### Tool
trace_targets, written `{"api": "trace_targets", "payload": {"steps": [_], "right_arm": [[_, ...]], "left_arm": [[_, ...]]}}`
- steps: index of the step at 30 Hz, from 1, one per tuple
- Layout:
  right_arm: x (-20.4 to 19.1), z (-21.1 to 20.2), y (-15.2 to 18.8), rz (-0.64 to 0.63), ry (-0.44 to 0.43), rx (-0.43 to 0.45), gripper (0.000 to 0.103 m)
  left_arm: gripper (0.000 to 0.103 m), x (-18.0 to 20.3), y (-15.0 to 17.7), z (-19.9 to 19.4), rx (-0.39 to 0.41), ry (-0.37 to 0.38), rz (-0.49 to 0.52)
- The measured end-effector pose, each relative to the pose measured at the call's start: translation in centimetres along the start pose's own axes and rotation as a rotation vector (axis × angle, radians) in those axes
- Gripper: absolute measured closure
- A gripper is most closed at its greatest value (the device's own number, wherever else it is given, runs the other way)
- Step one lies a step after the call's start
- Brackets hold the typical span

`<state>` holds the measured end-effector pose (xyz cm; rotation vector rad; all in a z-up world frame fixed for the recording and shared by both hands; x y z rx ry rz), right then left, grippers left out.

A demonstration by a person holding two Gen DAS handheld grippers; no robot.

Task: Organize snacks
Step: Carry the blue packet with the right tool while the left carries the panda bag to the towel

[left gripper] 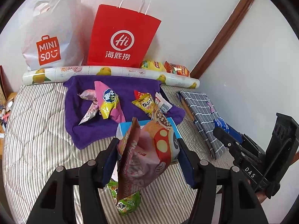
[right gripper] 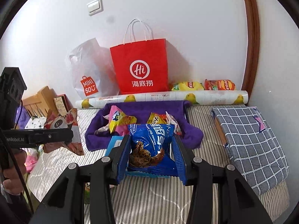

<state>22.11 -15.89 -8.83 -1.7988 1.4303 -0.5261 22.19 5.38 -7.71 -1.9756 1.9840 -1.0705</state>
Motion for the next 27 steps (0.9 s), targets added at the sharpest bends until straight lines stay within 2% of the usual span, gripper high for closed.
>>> {"api": "trace_targets", "payload": {"steps": [27], "right_arm": [[0.2, 4.6, -4.1, 0.044, -0.052, 0.019, 0.059]], "left_arm": [[0.045, -1.9, -4.3, 2.6, 0.011, -0.027, -0.016]]}}
Point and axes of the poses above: each gripper's, at about its wrist camera, not at the fingertips, and z roughly the way its jaws point, x to its right, y to its underside, the point moved 4 cm from there along z, roughly the way its jaws point, and after that the axes turned 1 degree about z, right-handed, at the moved point
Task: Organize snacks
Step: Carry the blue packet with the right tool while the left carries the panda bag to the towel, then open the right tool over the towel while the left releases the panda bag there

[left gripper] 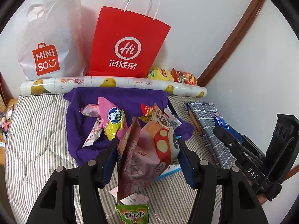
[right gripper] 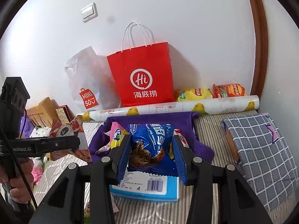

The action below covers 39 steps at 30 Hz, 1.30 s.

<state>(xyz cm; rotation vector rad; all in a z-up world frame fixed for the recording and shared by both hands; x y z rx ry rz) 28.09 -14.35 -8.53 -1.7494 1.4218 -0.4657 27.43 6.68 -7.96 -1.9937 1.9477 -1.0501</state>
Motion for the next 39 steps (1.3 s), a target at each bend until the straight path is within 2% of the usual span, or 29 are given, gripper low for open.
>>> {"api": "trace_targets", "payload": {"steps": [11, 24, 30, 34, 39], "right_arm": [[0.3, 3.2, -1.2, 0.013, -0.012, -0.012, 0.059], [1.4, 9.5, -2.3, 0.024, -0.025, -0.068, 0.059], [0.4, 12.6, -1.9, -0.021, -0.059, -0.136, 0.059], [-1.1, 14.7, -0.8, -0.053, -0.094, -0.201, 0.058], [-1.9, 16.5, 0.9, -0.094, -0.094, -0.271, 0.058]], "left_arm": [[0.045, -3.0, -1.2, 1.2, -0.001, -0.040, -0.038], [0.045, -7.6, -2.7, 4.1, -0.032, -0.110, -0.104], [0.045, -9.8, -2.6, 5.8, -0.031, -0.168, -0.161], [0.045, -11.1, -2.7, 7.1, -0.062, -0.174, -0.184], [0.045, -11.7, -3.0, 8.3, -0.061, -0.196, -0.187]]}}
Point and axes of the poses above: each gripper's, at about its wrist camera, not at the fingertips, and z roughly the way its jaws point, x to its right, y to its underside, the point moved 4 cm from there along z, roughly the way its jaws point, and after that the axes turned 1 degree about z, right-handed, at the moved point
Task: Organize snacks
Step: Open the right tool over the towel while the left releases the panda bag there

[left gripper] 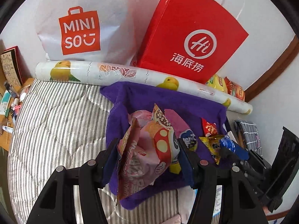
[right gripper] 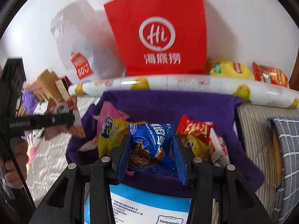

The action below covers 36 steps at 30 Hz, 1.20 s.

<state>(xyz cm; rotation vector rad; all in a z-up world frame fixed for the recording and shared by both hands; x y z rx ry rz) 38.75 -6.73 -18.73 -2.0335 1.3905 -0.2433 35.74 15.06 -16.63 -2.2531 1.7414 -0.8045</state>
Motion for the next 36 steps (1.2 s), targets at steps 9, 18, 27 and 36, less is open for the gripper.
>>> {"api": "trace_targets", "payload": {"steps": [9, 18, 27, 36], "right_arm": [[0.1, 1.6, 0.5, 0.011, 0.001, -0.038, 0.058], [0.2, 1.4, 0.5, 0.015, 0.001, -0.021, 0.049], [0.3, -0.6, 0.7, 0.006, 0.004, 0.026, 0.043], [-0.3, -2.9, 1.9, 0.008, 0.005, 0.045, 0.043]], "left_arm": [[0.045, 0.0, -0.9, 2.2, -0.009, 0.069, -0.064], [0.045, 0.5, -0.7, 3.7, -0.026, 0.151, -0.116], [0.043, 0.3, -0.4, 4.6, -0.062, 0.179, -0.153], [0.026, -0.3, -0.8, 1.3, -0.009, 0.173, -0.152]]}}
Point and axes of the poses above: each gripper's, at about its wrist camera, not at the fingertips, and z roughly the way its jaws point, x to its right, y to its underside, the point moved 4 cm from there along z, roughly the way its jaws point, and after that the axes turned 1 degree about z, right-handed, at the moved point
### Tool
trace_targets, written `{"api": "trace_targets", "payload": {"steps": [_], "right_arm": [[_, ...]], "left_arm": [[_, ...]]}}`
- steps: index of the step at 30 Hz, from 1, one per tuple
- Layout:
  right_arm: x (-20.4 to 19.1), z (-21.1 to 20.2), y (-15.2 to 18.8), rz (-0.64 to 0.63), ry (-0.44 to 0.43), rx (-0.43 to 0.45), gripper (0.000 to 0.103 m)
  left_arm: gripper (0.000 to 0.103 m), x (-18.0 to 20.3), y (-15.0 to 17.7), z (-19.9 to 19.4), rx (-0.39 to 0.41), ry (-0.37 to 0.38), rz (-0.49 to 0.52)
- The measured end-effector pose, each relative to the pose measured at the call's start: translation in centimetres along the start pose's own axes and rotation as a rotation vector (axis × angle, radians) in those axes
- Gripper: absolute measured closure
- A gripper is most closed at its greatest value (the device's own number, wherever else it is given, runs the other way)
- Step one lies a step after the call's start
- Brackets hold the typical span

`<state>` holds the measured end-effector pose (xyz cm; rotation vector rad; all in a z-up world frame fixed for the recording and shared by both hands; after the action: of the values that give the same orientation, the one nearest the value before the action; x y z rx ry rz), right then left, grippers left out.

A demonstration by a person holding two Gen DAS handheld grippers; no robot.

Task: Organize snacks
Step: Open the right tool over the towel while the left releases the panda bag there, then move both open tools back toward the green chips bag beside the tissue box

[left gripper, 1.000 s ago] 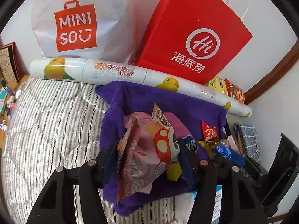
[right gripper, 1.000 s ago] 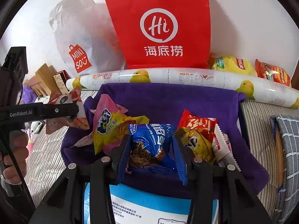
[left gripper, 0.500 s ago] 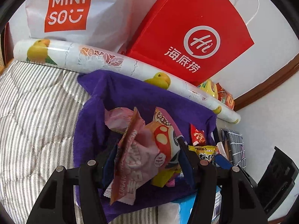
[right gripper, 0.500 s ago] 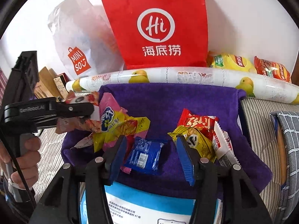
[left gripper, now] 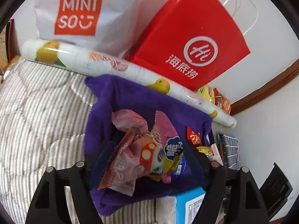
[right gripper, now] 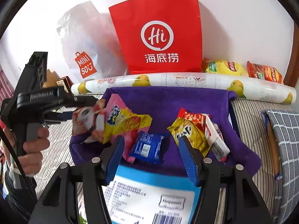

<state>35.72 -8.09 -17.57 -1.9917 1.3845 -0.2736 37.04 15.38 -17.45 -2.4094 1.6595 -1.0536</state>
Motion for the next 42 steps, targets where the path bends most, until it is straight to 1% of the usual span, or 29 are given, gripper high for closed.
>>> {"api": "trace_targets", "payload": {"steps": [5, 7, 9, 13, 19, 28, 34, 38, 40, 42], "right_arm": [[-0.7, -2.1, 0.9, 0.010, -0.002, 0.012, 0.043], [-1.1, -3.0, 1.3, 0.009, 0.001, 0.019, 0.043], [-1.5, -4.0, 1.8, 0.007, 0.000, 0.025, 0.043], [-2.6, -5.8, 3.1, 0.001, 0.001, 0.027, 0.043], [-4.5, -8.0, 5.4, -0.004, -0.017, 0.021, 0.043], [-6.4, -9.1, 8.5, 0.007, -0.022, -0.010, 0.043], [-7.1, -9.2, 11.1, 0.023, -0.024, -0.046, 0.043], [-8.4, -8.8, 12.9, 0.027, -0.049, -0.079, 0.042], [-8.9, -8.6, 13.3, 0.029, -0.067, -0.093, 0.042], [-9.6, -8.3, 13.5, 0.048, -0.097, -0.113, 0.039]], "left_arm": [[0.026, -0.1, 0.6, -2.6, 0.016, -0.012, 0.003], [0.026, 0.2, 1.2, -3.5, 0.019, 0.007, 0.021], [0.026, 0.4, 1.7, -4.1, 0.016, 0.002, 0.026], [0.026, 0.9, 3.0, -6.1, 0.033, 0.012, 0.040], [0.026, 1.8, 5.5, -8.4, 0.052, 0.000, 0.082], [0.026, 2.1, 9.3, -9.8, 0.047, 0.005, 0.131], [0.028, 0.8, 11.5, -10.3, 0.047, -0.050, 0.151], [0.028, -0.9, 12.7, -10.7, 0.043, -0.051, 0.135], [0.028, -1.6, 13.2, -10.8, 0.039, -0.056, 0.128], [0.028, -2.3, 13.7, -11.1, 0.040, -0.061, 0.120]]}}
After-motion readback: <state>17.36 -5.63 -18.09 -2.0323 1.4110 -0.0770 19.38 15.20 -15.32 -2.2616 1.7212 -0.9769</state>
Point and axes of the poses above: each gripper's, at about its wrist camera, not at the fingertips, and z roughly the way its jaws point, x to its right, y to its underside, the point moved 4 cm from there along z, roughly the way its jaws point, and after that the axes turned 1 degree about z, right-handed, at the moved point
